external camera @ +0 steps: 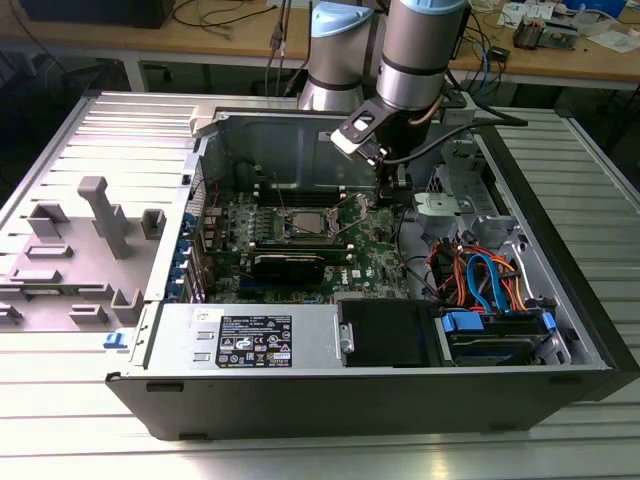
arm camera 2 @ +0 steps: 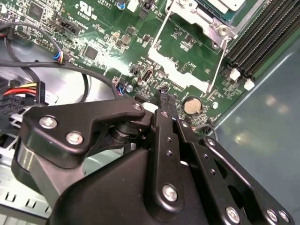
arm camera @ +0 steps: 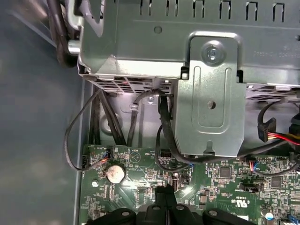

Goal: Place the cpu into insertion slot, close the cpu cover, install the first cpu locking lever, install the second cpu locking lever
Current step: 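Close the cpu cover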

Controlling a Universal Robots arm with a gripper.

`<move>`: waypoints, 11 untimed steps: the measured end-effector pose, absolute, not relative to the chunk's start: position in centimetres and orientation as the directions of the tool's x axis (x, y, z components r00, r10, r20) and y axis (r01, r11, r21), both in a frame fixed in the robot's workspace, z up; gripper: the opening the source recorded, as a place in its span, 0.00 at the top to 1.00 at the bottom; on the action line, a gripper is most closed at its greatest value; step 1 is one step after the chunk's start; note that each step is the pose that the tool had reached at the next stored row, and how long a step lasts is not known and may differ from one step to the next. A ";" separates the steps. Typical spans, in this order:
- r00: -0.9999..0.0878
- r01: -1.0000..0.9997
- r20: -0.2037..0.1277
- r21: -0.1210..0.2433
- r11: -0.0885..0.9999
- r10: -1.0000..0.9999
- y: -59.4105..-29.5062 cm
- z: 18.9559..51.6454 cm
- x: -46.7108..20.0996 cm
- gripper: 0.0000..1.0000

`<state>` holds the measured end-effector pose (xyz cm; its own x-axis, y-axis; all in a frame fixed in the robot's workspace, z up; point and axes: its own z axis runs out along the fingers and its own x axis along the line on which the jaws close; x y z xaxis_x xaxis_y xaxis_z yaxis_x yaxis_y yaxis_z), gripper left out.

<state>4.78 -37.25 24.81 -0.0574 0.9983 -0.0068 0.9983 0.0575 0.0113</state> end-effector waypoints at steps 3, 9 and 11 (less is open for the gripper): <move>-0.058 0.998 -0.007 0.011 0.058 0.998 -37.3 24.4 4.6 0.89; -0.058 0.998 -0.007 0.011 0.058 0.998 -37.3 23.9 3.7 0.89; -0.058 0.998 -0.007 0.011 0.058 0.998 -37.3 23.9 3.7 0.89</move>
<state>3.66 -37.26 23.91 -0.0575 0.9983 -0.0067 0.9983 0.0576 0.0109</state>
